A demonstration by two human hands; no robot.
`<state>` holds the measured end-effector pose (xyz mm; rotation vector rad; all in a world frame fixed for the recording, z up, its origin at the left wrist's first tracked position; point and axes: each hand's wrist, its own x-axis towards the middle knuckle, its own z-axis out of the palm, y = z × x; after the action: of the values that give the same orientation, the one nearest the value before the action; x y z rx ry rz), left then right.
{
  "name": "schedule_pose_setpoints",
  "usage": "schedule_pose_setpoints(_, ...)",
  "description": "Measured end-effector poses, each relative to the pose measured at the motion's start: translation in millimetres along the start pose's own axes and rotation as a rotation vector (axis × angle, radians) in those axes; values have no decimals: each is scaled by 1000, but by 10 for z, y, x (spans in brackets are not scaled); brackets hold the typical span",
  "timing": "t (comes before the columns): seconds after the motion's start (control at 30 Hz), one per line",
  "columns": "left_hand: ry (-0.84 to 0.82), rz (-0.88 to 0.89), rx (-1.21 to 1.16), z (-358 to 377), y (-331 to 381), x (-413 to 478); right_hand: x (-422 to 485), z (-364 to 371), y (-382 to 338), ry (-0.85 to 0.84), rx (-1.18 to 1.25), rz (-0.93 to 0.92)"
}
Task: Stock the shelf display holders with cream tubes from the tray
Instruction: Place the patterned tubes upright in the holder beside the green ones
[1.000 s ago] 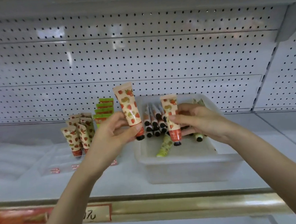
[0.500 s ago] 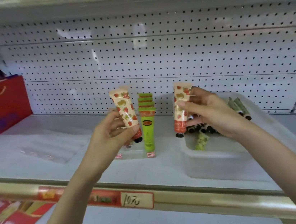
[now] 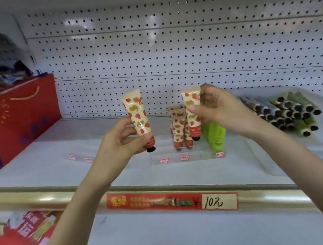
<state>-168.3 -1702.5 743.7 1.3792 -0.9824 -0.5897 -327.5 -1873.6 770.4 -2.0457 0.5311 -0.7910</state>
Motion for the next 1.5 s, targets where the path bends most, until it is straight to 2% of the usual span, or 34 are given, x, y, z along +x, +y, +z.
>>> schedule_pose_setpoints(0.23, -70, -33, 17, -210, -117, 63, 97, 258, 301, 106, -238, 87)
schedule_pose_setpoints(0.5, -85, -48, 27, -144, -180, 260, 109, 243, 395, 45, -487, 120)
schedule_pose_setpoints(0.9, -75, -61, 48, -13, -320, 411, 120, 295, 547, -39, -512, 176)
schedule_pose_setpoints(1.5, -100, -45, 18, 52, -365, 417, 109, 204, 412, -4, -692, -50)
